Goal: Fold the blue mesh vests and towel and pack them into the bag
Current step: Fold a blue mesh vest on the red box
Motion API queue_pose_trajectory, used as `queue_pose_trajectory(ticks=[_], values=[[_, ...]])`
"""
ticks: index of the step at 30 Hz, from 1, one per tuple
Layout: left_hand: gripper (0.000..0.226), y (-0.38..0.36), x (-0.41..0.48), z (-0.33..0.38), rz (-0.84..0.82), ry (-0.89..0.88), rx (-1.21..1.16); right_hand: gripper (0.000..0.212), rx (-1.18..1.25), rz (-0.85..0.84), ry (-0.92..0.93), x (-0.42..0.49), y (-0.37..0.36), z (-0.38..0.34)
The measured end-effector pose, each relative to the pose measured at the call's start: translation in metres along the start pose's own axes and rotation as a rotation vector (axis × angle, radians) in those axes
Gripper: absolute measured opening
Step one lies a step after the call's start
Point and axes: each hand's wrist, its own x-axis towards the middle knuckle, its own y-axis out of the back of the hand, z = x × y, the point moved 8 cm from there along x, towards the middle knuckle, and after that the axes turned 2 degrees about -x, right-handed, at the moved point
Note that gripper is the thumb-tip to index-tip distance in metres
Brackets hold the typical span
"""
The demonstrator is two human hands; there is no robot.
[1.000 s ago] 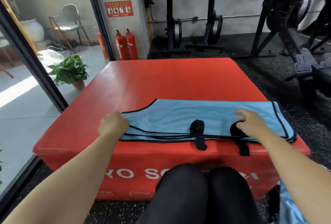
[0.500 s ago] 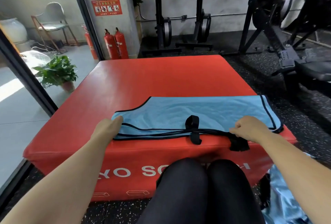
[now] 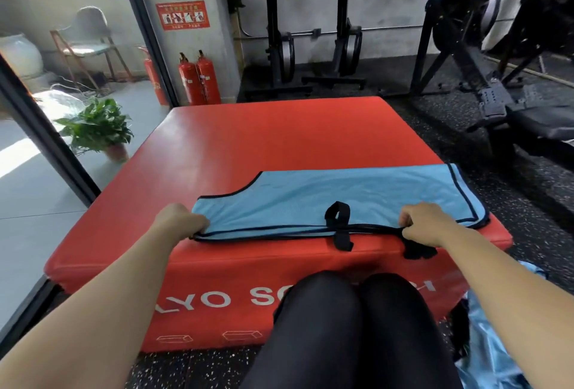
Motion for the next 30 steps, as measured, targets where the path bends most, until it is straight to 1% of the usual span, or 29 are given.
queue_pose_trajectory(ticks=[2,4,5,6,7,8,9,10,11,12,13,14,15,17,19,22,24,26,27,28,30], values=[[0.021,-0.014,-0.005,-0.008,-0.077,0.005,0.081,0.020,-0.040,-0.028,-0.027,-0.001,-0.002,-0.002],[0.018,-0.019,-0.009,-0.012,-0.106,-0.003,0.097,0.018,-0.079,-0.048,-0.047,-0.002,-0.003,-0.005],[0.021,-0.017,-0.009,-0.013,-0.090,-0.007,0.102,0.014,-0.098,-0.042,-0.058,-0.003,0.000,-0.008],[0.031,-0.011,-0.009,-0.011,-0.043,-0.011,0.120,0.011,-0.120,-0.021,-0.068,-0.005,0.004,-0.012],[0.040,-0.002,-0.012,-0.007,0.044,-0.032,0.154,0.013,-0.145,0.029,-0.071,-0.006,0.010,-0.017],[0.042,0.007,-0.016,0.003,0.145,-0.088,0.187,0.017,-0.170,0.110,-0.066,-0.009,0.018,-0.027],[0.040,0.011,-0.023,0.017,0.232,-0.188,0.212,0.021,-0.190,0.210,-0.044,-0.011,0.028,-0.041],[0.037,0.009,-0.030,0.035,0.264,-0.326,0.217,0.023,-0.192,0.306,0.007,-0.014,0.036,-0.061],[0.035,0.000,-0.039,0.052,0.220,-0.476,0.202,0.024,-0.166,0.378,0.085,-0.016,0.041,-0.085],[0.033,-0.014,-0.048,0.066,0.122,-0.598,0.179,0.025,-0.117,0.407,0.174,-0.017,0.041,-0.111],[0.033,-0.033,-0.052,0.071,-0.006,-0.656,0.179,0.026,-0.066,0.395,0.261,-0.018,0.037,-0.137],[0.033,-0.050,-0.056,0.073,-0.104,-0.667,0.213,0.028,-0.027,0.359,0.335,-0.018,0.029,-0.160],[0.031,-0.063,-0.057,0.072,-0.148,-0.658,0.247,0.030,-0.006,0.307,0.385,-0.016,0.018,-0.179],[0.018,-0.071,-0.058,0.068,-0.114,-0.660,0.232,0.031,-0.012,0.212,0.411,-0.009,-0.005,-0.199],[0.003,-0.067,-0.060,0.068,-0.079,-0.694,0.152,0.029,-0.084,0.167,0.384,-0.005,-0.020,-0.203],[0.012,-0.056,-0.061,0.068,-0.051,-0.773,0.083,0.022,-0.146,0.214,0.391,-0.011,-0.017,-0.206],[0.015,-0.055,-0.063,0.067,-0.079,-0.813,0.159,0.017,-0.157,0.281,0.427,-0.020,-0.012,-0.208],[0.012,-0.064,-0.060,0.059,-0.180,-0.782,0.255,0.017,-0.189,0.220,0.454,-0.026,-0.021,-0.206],[0.009,-0.066,-0.059,0.055,-0.233,-0.741,0.246,0.018,-0.172,0.177,0.454,-0.028,-0.028,-0.203],[0.006,-0.066,-0.057,0.055,-0.259,-0.708,0.208,0.017,-0.122,0.169,0.450,-0.028,-0.028,-0.201],[0.011,-0.059,-0.054,0.064,-0.232,-0.663,0.099,0.014,0.028,0.236,0.423,-0.025,-0.015,-0.195]])
